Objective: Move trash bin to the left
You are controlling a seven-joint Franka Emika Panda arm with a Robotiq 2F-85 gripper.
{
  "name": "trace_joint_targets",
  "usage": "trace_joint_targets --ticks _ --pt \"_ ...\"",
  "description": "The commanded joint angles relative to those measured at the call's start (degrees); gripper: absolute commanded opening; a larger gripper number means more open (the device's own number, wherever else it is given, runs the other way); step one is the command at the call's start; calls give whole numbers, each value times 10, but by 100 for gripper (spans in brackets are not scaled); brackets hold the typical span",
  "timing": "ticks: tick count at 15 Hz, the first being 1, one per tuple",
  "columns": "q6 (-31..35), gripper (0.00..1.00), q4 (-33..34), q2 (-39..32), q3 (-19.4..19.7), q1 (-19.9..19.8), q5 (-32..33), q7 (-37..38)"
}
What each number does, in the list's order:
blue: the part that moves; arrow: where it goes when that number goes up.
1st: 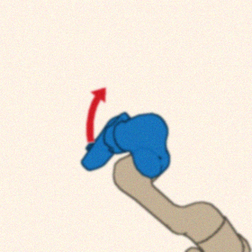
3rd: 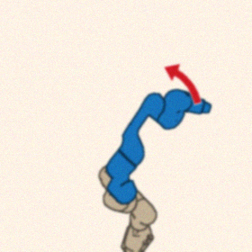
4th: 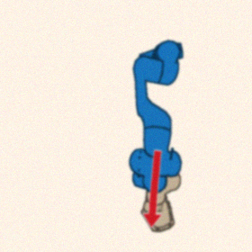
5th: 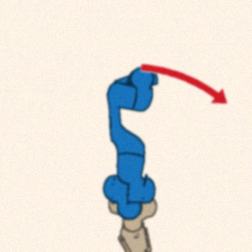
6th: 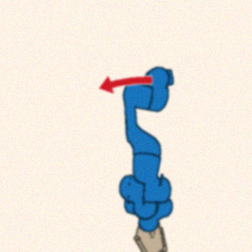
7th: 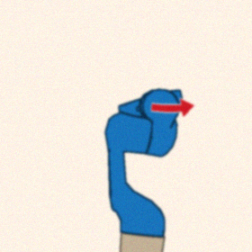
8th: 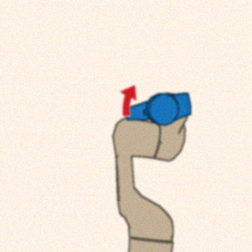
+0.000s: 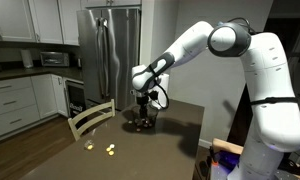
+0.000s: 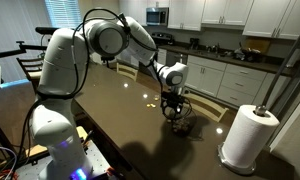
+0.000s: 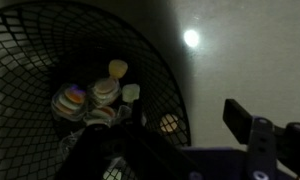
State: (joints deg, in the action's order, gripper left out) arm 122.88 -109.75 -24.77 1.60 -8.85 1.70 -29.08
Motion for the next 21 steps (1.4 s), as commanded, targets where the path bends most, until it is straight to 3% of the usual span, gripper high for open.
trace_joint_targets --ticks 1,7,9,12,17,21 --pt "-2 53 23 -22 -11 -10 -8 -14" --pt "3 13 33 -35 -13 -10 -4 -9" --pt "3 4 36 -37 -13 -10 -3 -9" --pt "4 1 37 -35 -12 -11 -4 -10" --pt "9 5 17 5 -6 -2 15 2" --pt "16 5 1 43 -5 21 57 18"
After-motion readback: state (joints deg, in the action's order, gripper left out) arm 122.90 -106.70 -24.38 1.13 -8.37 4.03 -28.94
